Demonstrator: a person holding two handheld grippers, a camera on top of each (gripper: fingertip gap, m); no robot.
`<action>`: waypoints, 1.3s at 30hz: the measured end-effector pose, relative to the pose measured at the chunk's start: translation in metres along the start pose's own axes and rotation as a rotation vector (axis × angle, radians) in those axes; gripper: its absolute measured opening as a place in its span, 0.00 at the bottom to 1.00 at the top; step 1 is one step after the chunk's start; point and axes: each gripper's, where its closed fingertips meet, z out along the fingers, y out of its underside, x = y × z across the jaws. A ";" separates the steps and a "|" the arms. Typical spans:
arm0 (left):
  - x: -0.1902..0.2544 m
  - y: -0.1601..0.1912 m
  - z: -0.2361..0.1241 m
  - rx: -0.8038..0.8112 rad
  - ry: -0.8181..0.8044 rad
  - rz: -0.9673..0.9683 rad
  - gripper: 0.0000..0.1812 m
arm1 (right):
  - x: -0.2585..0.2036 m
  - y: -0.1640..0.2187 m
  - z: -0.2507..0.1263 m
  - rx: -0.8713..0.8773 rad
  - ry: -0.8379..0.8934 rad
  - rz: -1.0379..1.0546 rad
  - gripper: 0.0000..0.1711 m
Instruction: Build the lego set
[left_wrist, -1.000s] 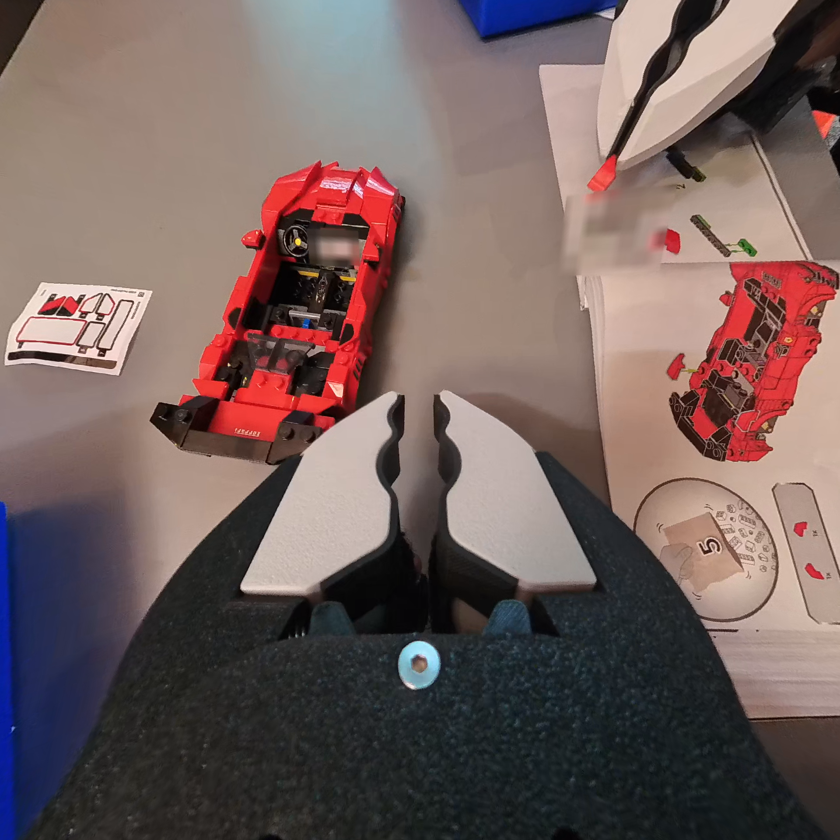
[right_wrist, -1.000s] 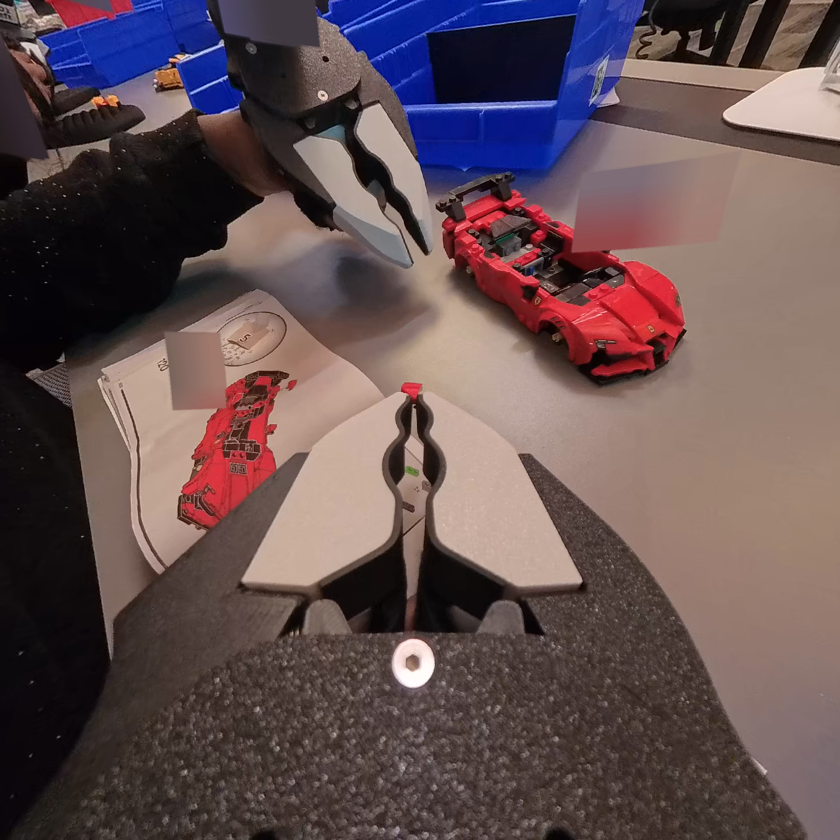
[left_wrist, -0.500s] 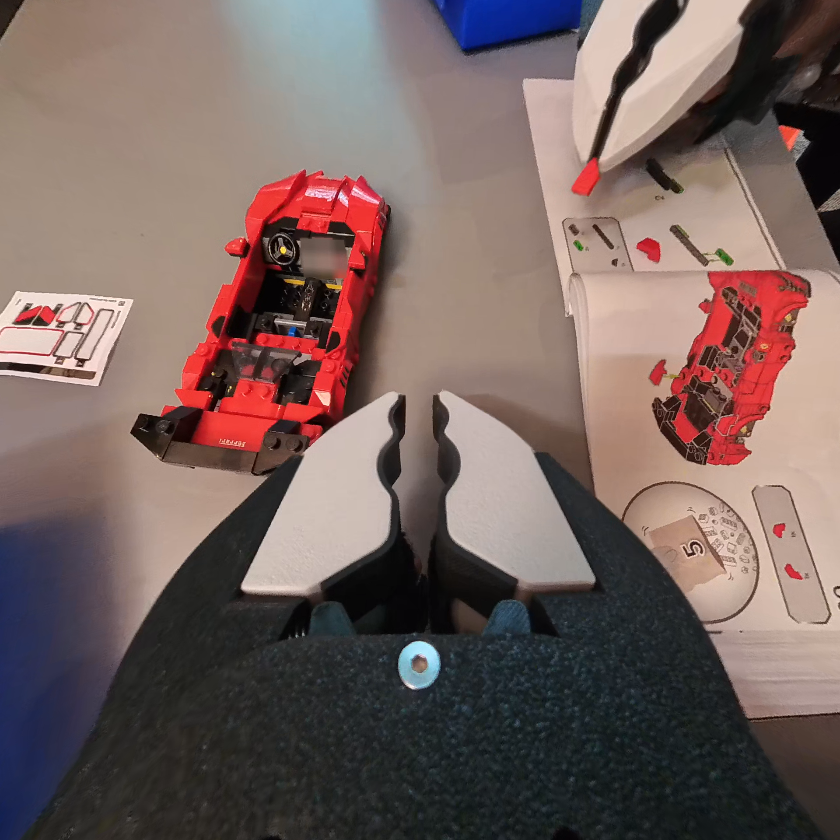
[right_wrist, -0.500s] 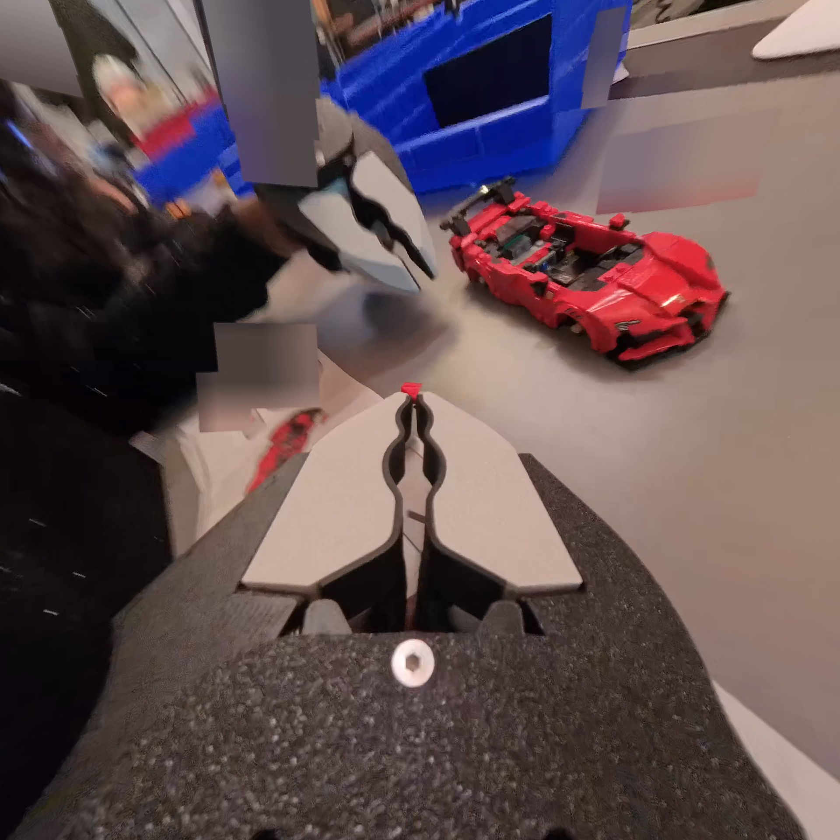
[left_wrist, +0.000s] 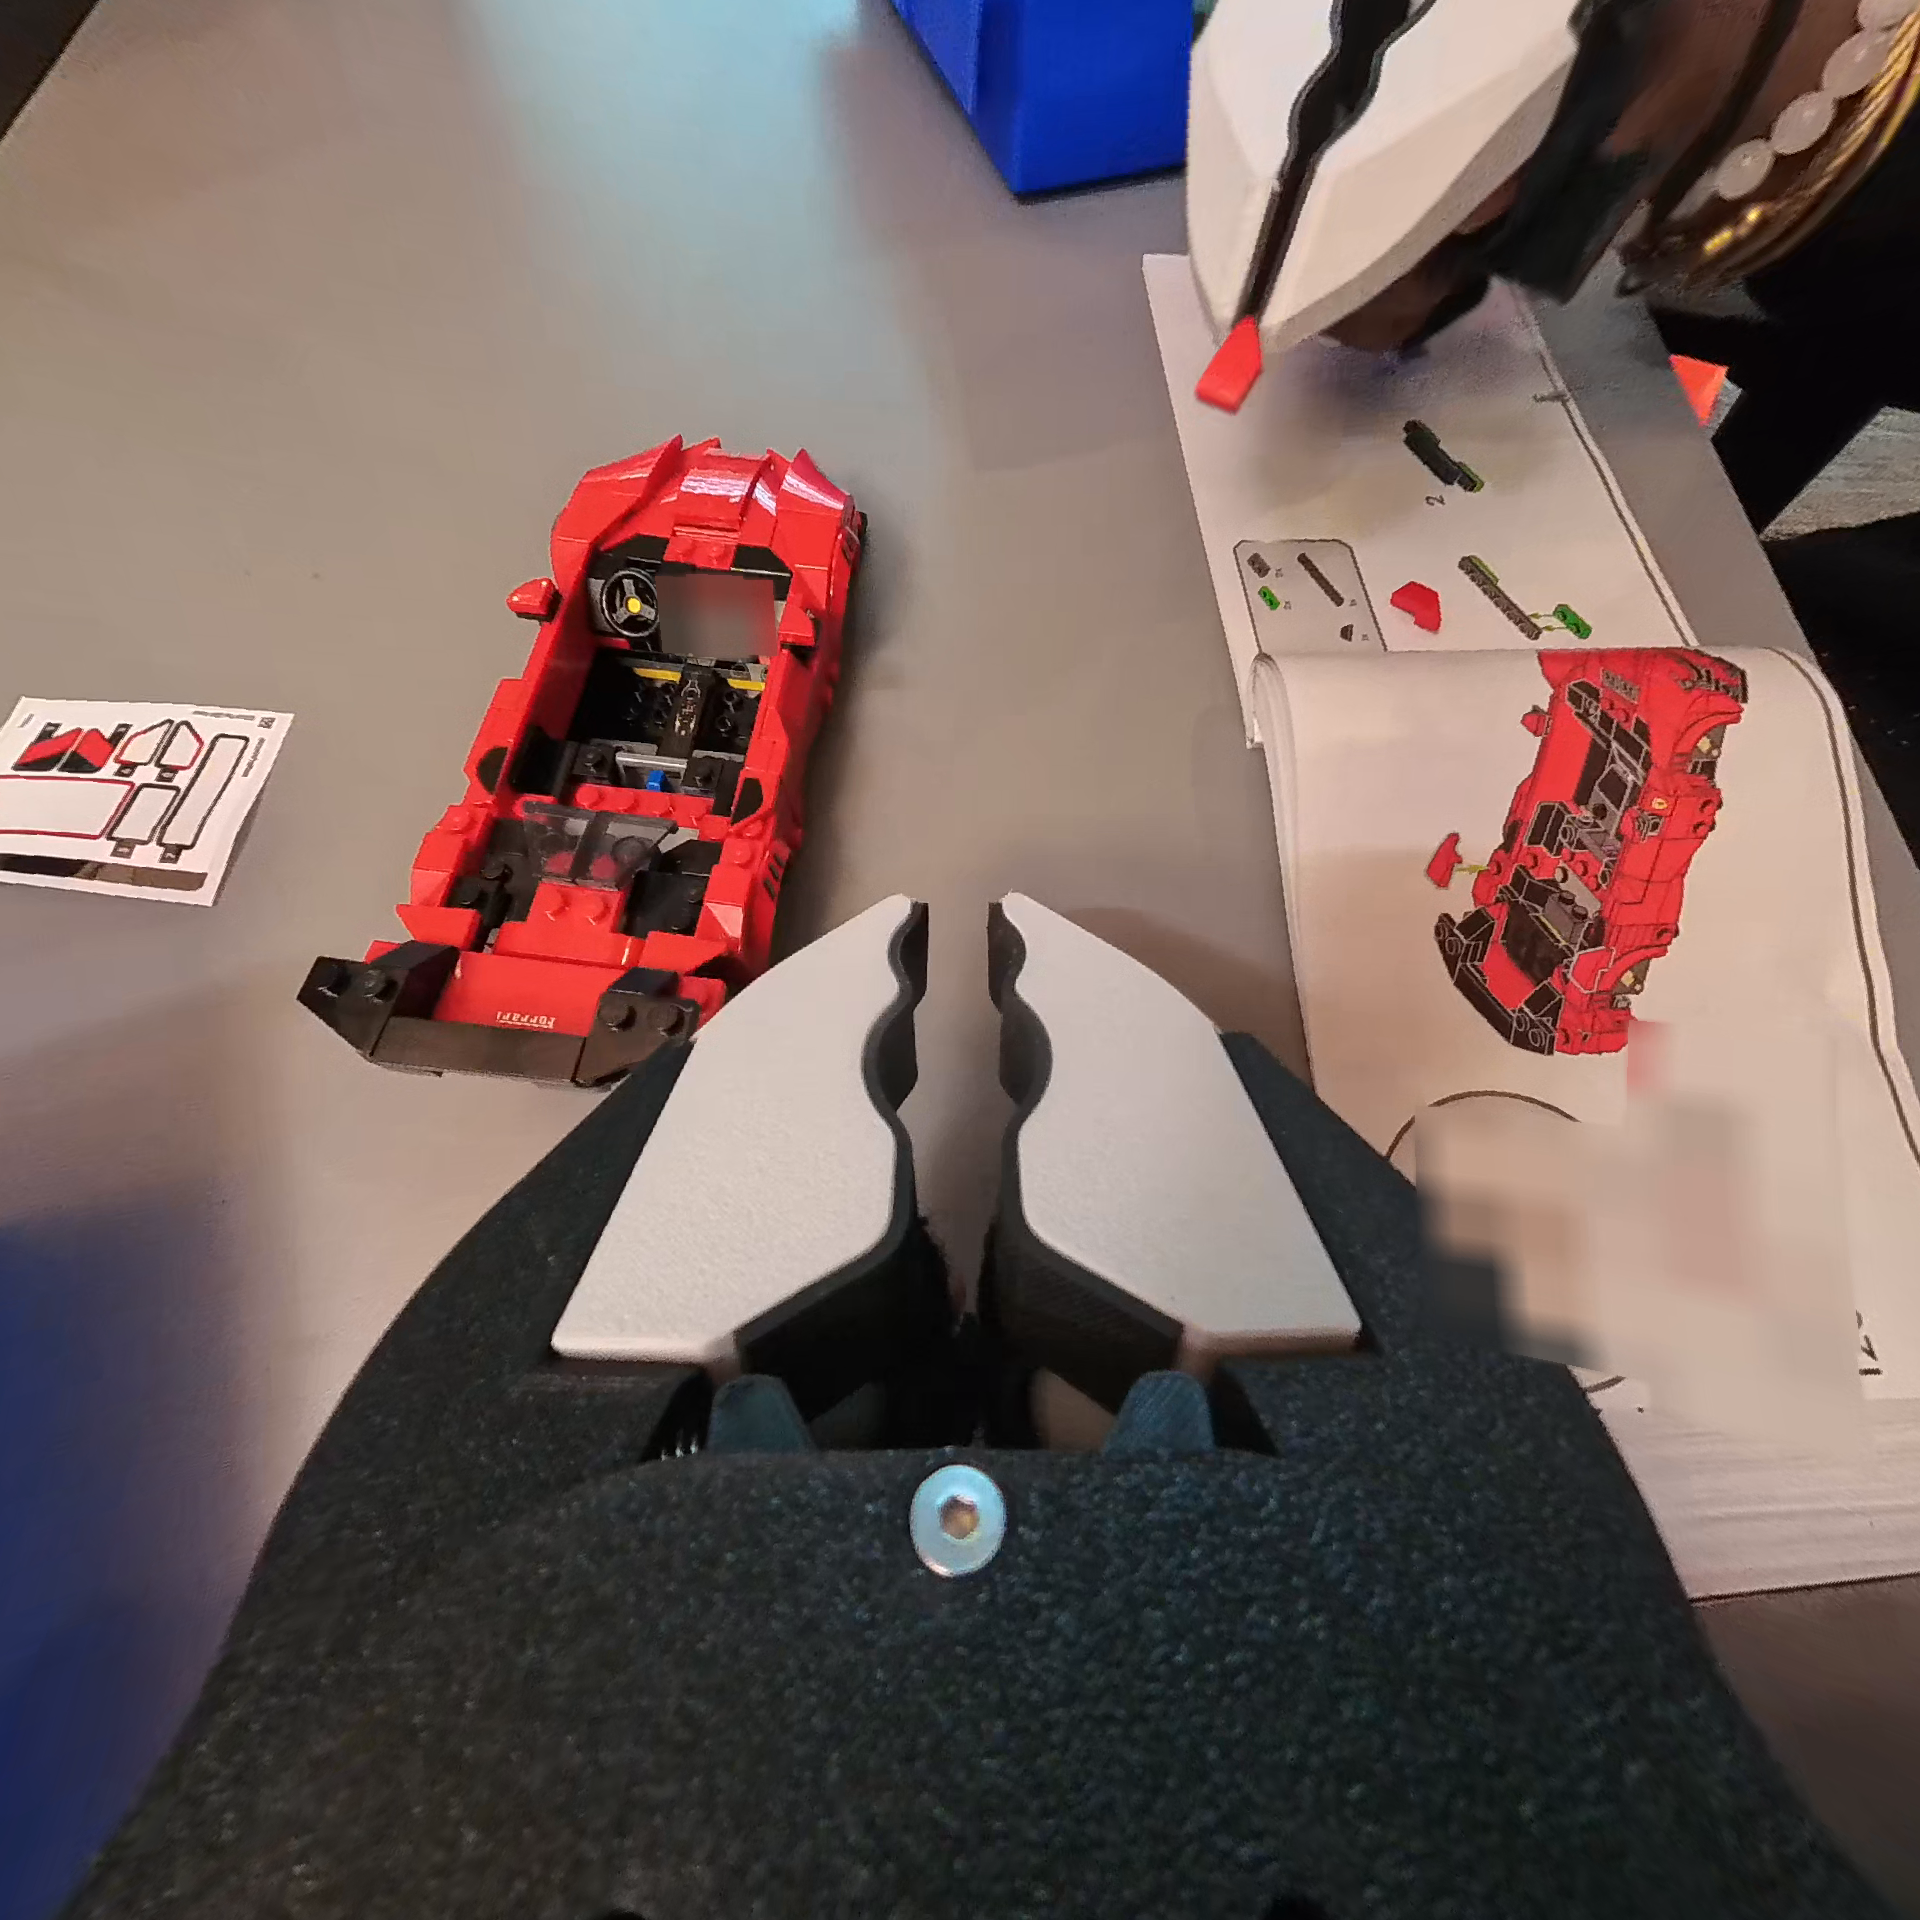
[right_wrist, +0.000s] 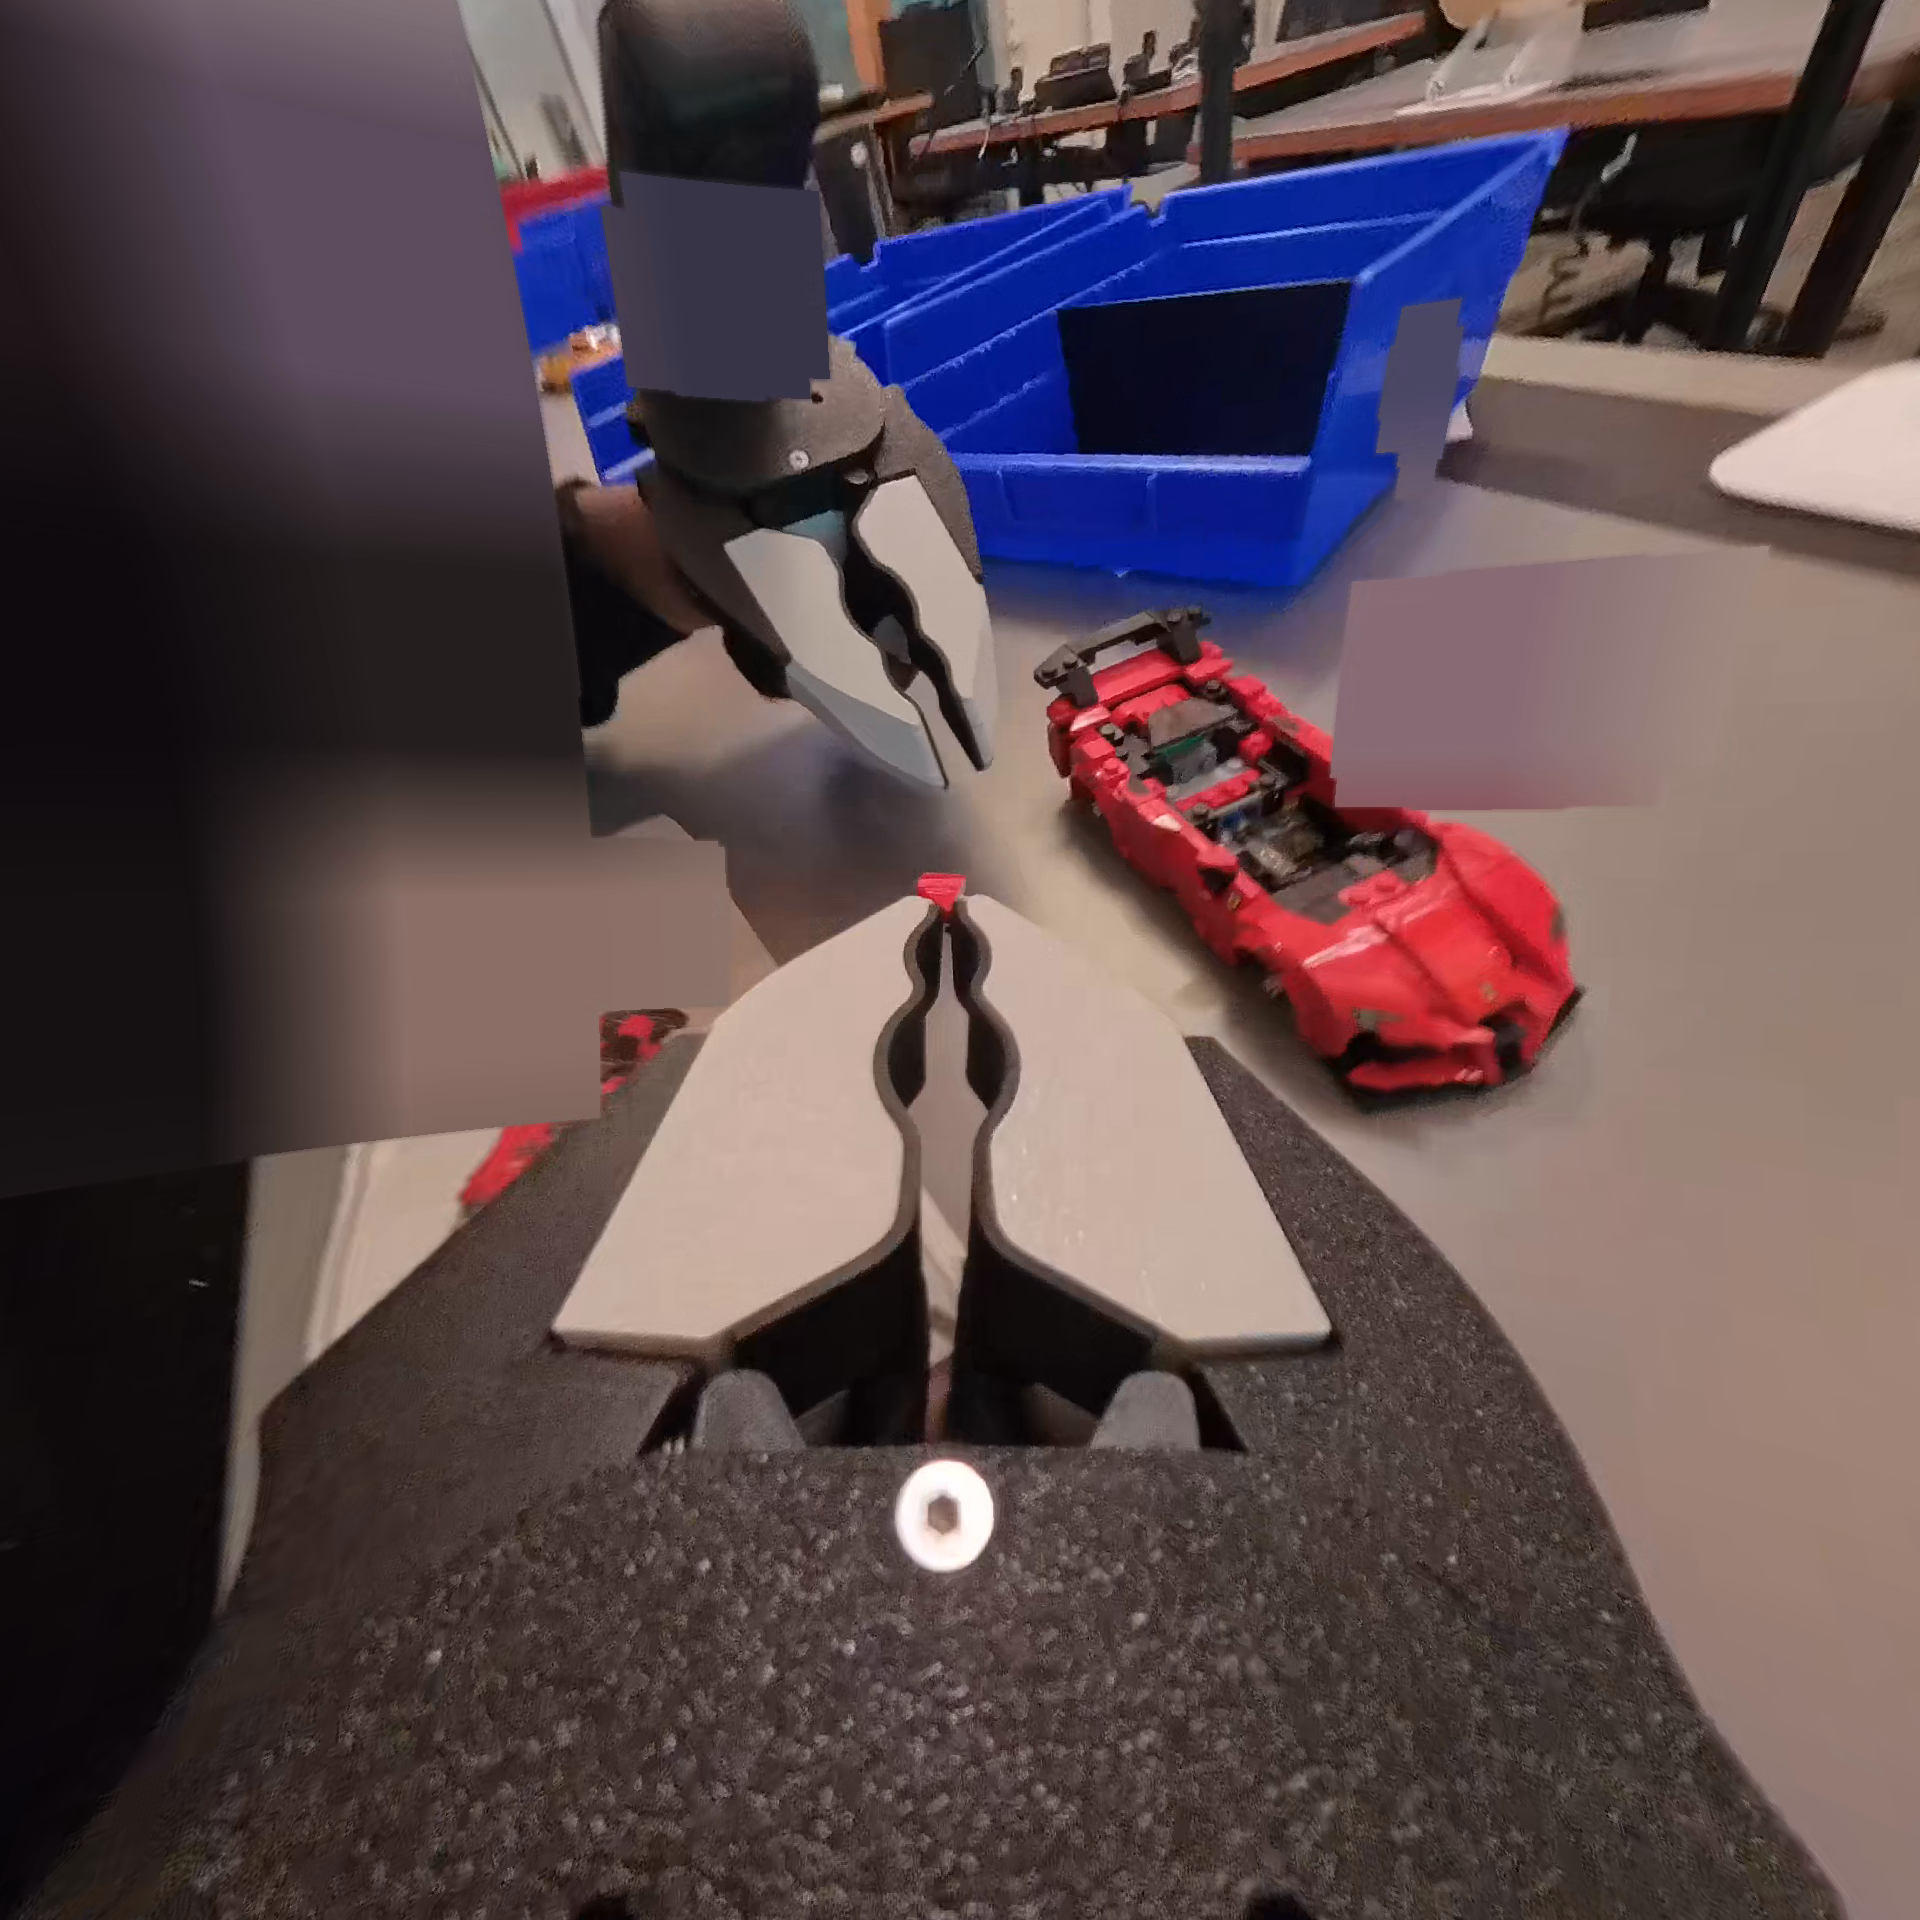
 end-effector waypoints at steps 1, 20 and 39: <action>-0.001 0.000 -0.001 0.004 -0.001 -0.003 0.06 | 0.001 -0.002 0.003 -0.013 0.001 -0.056 0.01; -0.017 0.000 -0.017 -0.016 -0.096 0.005 0.04 | 0.047 0.004 0.104 -0.393 -0.274 -0.472 0.01; -0.019 -0.001 -0.004 -0.084 -0.132 0.042 0.12 | 0.050 0.012 0.108 -0.406 -0.281 -0.467 0.00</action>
